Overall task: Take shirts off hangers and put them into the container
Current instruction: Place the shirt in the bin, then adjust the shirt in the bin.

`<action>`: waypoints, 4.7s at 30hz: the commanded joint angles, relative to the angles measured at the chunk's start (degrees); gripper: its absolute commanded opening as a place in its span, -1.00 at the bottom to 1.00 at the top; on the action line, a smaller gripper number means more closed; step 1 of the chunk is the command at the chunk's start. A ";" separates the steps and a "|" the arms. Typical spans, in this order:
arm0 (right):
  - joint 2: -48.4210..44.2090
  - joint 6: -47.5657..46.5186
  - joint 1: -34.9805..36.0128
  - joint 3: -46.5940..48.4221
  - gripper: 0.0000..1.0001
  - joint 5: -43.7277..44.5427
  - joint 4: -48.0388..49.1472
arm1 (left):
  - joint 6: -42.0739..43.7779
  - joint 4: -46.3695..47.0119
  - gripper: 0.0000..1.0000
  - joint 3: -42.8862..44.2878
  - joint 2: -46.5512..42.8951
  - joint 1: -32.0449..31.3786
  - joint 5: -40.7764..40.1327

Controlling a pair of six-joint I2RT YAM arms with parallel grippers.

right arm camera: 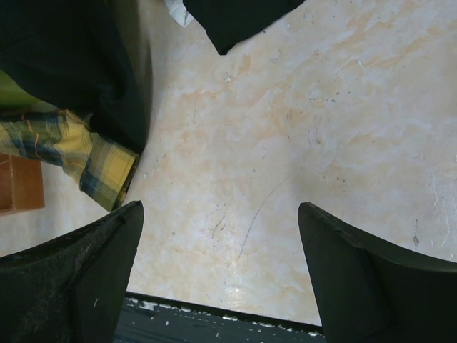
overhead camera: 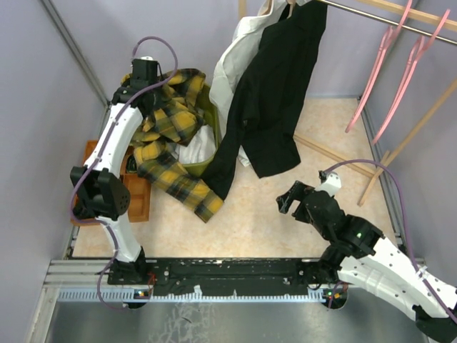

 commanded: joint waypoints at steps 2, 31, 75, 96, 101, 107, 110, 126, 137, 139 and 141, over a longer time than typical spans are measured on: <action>-0.53 -0.41 0.40 -0.19 0.79 3.40 2.16 | -0.93 2.35 -1.00 -0.18 0.52 0.42 1.61; 1.79 -1.79 0.37 -0.37 0.83 0.47 3.70 | 1.26 -6.26 -0.14 -7.48 12.49 -2.98 28.93; 1.76 -0.50 0.38 -3.83 0.91 -2.24 8.40 | -29.32 31.17 0.69 -87.42 -58.29 -8.35 40.96; 1.01 -0.47 0.41 -3.76 0.93 -1.06 6.98 | -35.36 32.91 0.41 -85.65 -38.97 -21.69 22.04; 1.13 -0.47 0.36 -3.84 0.93 -1.31 7.37 | -34.84 33.75 0.17 -84.49 -36.35 -23.07 21.12; 1.08 -0.60 0.42 -3.41 0.94 -1.17 6.10 | -33.92 29.02 -0.73 -81.76 -40.25 -24.31 18.59; 0.76 -0.48 0.44 -3.31 0.94 -0.97 5.68 | -32.56 24.80 -1.00 -80.51 -46.06 -24.62 15.55; 2.49 -1.50 0.40 -3.28 0.94 -1.58 9.09 | -7.76 12.67 -1.00 -40.27 -45.01 -19.31 -6.30; 5.13 -3.82 0.44 -1.25 0.96 -1.05 9.93 | -1.48 13.73 -1.00 -0.07 -21.23 -11.61 12.15; 5.40 -4.14 0.37 -1.13 0.96 -0.88 10.39 | -2.66 12.63 -1.00 3.93 -18.58 -11.56 14.61; 5.66 -4.30 0.37 -0.93 0.96 -0.88 10.20 | -4.13 12.93 -1.00 2.89 -17.60 -10.88 15.93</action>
